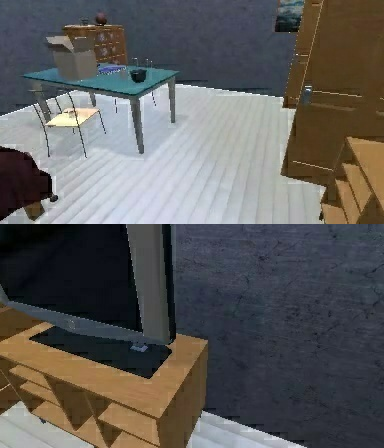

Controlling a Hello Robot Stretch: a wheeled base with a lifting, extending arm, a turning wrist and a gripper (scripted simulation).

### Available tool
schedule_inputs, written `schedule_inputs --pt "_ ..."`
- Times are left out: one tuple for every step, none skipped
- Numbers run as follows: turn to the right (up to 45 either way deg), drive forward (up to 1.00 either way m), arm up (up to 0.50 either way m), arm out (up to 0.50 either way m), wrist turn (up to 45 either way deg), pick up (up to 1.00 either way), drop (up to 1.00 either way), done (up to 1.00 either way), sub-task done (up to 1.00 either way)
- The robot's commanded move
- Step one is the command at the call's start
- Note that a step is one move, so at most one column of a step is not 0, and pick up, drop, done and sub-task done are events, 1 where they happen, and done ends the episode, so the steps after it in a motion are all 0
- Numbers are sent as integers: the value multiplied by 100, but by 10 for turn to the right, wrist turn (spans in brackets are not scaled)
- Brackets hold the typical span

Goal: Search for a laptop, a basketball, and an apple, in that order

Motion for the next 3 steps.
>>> schedule_inputs --pt "120 0 0 0 0 0 0 0 0" --pt "0 100 0 0 0 0 0 0 0" --pt "0 55 0 0 0 0 0 0 0"
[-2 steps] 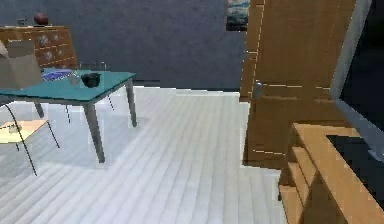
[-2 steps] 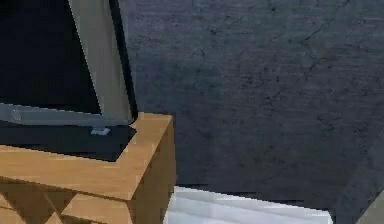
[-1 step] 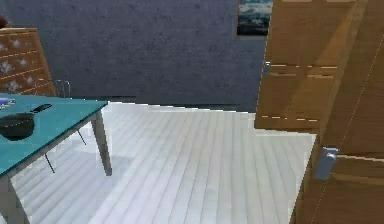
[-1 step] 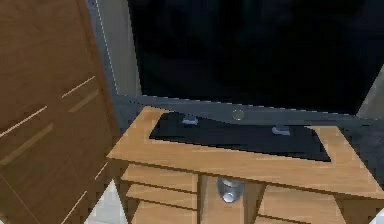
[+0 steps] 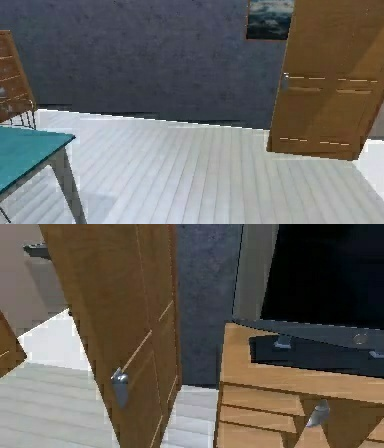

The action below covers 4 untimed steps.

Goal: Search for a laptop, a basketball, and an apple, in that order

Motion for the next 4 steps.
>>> schedule_inputs --pt "120 0 0 0 0 0 0 0 0" --pt "0 55 0 0 0 0 0 0 0" --pt "420 0 0 0 0 0 0 0 0" --pt "0 35 0 0 0 0 0 0 0"
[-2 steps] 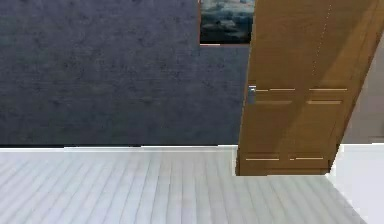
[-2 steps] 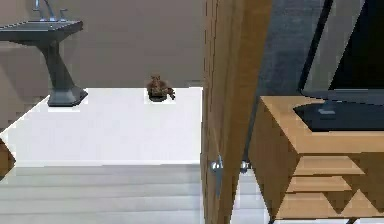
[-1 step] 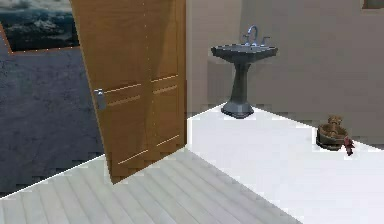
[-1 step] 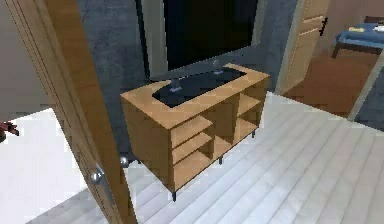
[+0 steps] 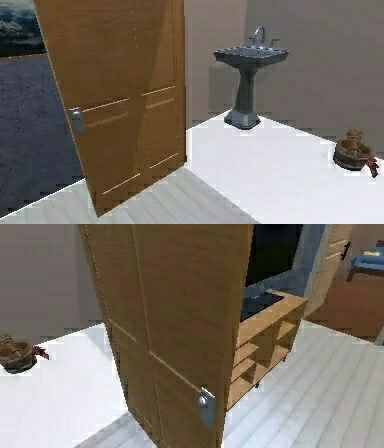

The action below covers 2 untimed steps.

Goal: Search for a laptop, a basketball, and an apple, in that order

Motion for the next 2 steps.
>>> schedule_inputs --pt "450 0 0 0 0 0 0 0 0" --pt "0 100 0 0 0 0 0 0 0"
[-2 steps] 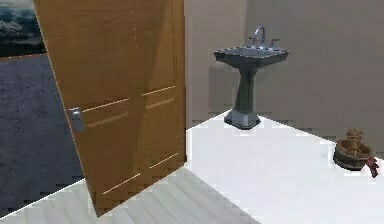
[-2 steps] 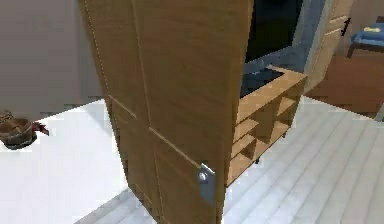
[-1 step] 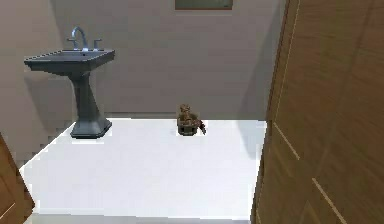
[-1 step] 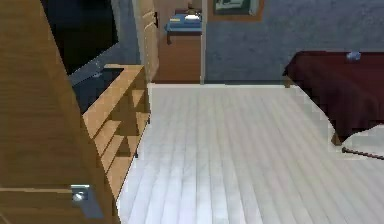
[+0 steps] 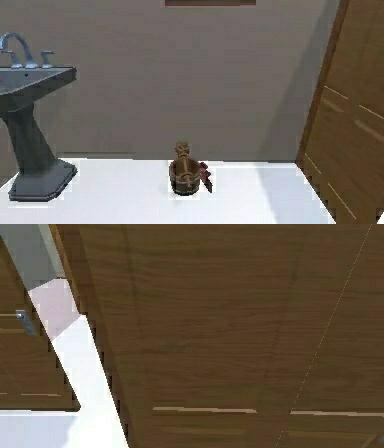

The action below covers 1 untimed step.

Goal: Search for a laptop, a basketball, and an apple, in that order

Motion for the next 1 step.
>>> schedule_inputs --pt "30 0 0 0 0 0 0 0 0"
